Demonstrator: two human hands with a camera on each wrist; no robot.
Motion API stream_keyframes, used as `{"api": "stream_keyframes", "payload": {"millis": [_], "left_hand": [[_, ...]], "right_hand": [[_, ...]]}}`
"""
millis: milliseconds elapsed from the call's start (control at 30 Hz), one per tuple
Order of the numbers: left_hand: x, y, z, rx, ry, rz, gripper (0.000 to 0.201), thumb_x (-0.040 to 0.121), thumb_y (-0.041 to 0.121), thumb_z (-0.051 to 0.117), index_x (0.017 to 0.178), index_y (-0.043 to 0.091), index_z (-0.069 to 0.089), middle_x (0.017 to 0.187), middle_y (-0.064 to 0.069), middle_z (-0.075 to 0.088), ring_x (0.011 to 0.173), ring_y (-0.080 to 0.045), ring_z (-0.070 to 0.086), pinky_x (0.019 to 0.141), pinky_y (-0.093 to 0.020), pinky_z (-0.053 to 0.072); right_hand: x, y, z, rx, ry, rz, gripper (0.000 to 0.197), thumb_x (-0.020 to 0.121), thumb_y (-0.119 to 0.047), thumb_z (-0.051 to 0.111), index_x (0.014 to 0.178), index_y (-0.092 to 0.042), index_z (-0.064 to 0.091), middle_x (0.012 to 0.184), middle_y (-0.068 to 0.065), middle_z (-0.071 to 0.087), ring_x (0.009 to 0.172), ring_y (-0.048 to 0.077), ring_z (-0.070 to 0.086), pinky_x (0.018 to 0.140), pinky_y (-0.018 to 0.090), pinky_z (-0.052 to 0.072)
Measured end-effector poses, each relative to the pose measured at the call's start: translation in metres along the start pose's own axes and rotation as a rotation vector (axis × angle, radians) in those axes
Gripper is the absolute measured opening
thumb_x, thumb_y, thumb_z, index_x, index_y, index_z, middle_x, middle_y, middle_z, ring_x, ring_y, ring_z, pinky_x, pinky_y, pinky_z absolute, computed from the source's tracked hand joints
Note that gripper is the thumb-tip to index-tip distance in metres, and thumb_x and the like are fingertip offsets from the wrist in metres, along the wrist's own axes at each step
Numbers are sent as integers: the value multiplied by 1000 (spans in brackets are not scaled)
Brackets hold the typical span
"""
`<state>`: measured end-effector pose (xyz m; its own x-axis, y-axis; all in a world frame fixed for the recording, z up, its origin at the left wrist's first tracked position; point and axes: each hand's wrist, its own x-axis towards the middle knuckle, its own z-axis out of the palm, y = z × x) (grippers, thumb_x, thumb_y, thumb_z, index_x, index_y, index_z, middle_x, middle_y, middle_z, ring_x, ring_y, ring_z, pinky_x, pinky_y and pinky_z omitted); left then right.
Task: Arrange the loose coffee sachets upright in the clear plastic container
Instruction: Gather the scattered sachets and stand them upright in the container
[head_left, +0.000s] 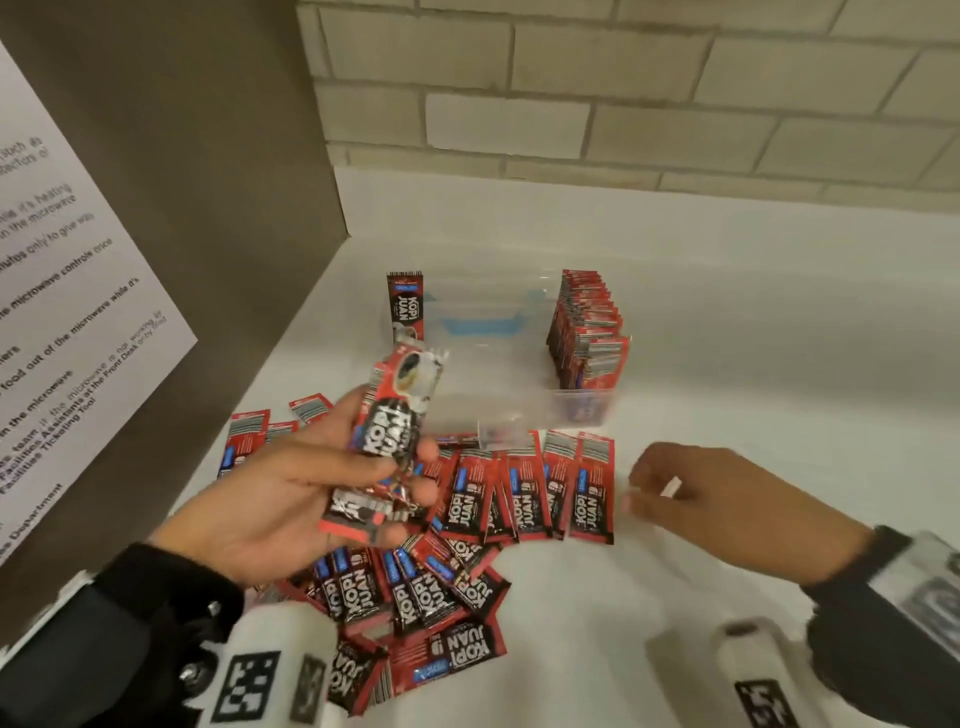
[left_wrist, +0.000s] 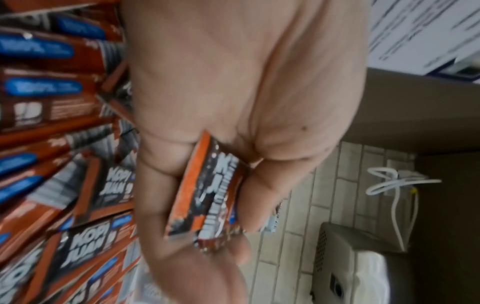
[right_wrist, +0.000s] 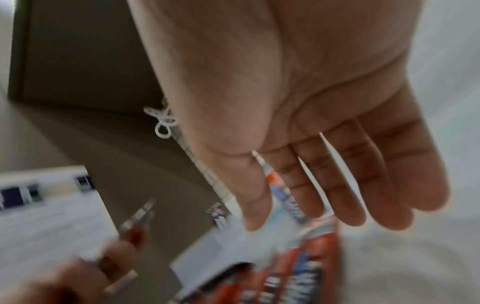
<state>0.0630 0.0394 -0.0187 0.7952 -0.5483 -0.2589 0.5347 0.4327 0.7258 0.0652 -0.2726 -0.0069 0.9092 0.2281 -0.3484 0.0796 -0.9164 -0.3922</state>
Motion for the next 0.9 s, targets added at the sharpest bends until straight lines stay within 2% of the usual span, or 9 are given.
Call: {"api": "stream_keyframes", "payload": {"millis": [100,200,333,400,533,633,700,800,900], "left_hand": [[3,4,-2,-45,-11,43,68,55,-4,79,112,28,59,88,-12,60,66,-22,59,44,-29,46],[9,1,0,-88,1,70,52,59,-4,62,101,26,59,80,-9,54,60,-18,52,41,-25,42],[11,-7,3,-52,23,62,38,57,-1,59,86,23,65,77,-8,53,58,-18,49,40,-24,39],[12,-10,4,-70,40,52,40,54,-1,62,87,23,63,76,-9,53,58,-18,49,39,-25,39],[13,-17,5,-99,64,38,40,62,10,81,95,21,63,78,-9,56,60,-21,56,44,-28,45],[15,-20,10,-19,192,84,18,82,17,60,100,18,59,80,-8,63,67,-23,65,59,-38,56],[17,-22,11,24,210,124,21,84,15,52,103,19,58,85,-7,64,76,-23,67,67,-40,57],[19,-22,13,44,214,148,23,85,14,51,105,19,60,89,-7,65,82,-22,66,62,-34,55],[23,-24,14,20,227,144,18,87,11,50,103,15,58,83,-9,65,76,-24,68,67,-37,57]], "right_hand": [[13,0,16,-24,-11,188,47,89,-52,48,121,-17,49,110,-2,50,90,10,49,75,21,37],[29,-17,29,0,-6,193,57,81,-66,47,115,-20,46,109,2,43,93,13,51,80,25,43],[45,-36,43,-158,37,208,88,70,-76,52,129,-13,38,116,7,41,105,22,53,89,38,50],[47,-39,47,-179,57,207,83,72,-67,60,128,-11,35,117,7,40,104,23,54,89,39,50],[44,-38,47,-4,23,176,52,82,-38,64,118,-10,39,113,9,42,98,26,60,85,39,54],[38,-36,45,59,25,180,45,85,-24,63,118,-9,37,112,7,41,96,23,59,84,29,52],[33,-32,46,129,33,199,47,84,-18,64,119,-11,34,113,6,41,91,17,56,79,24,50],[28,-30,49,305,36,206,53,80,-8,66,120,-12,30,109,6,54,91,17,62,78,31,56],[24,-34,51,412,11,224,48,82,-4,62,116,-14,29,99,5,58,84,20,65,65,31,58]]}}
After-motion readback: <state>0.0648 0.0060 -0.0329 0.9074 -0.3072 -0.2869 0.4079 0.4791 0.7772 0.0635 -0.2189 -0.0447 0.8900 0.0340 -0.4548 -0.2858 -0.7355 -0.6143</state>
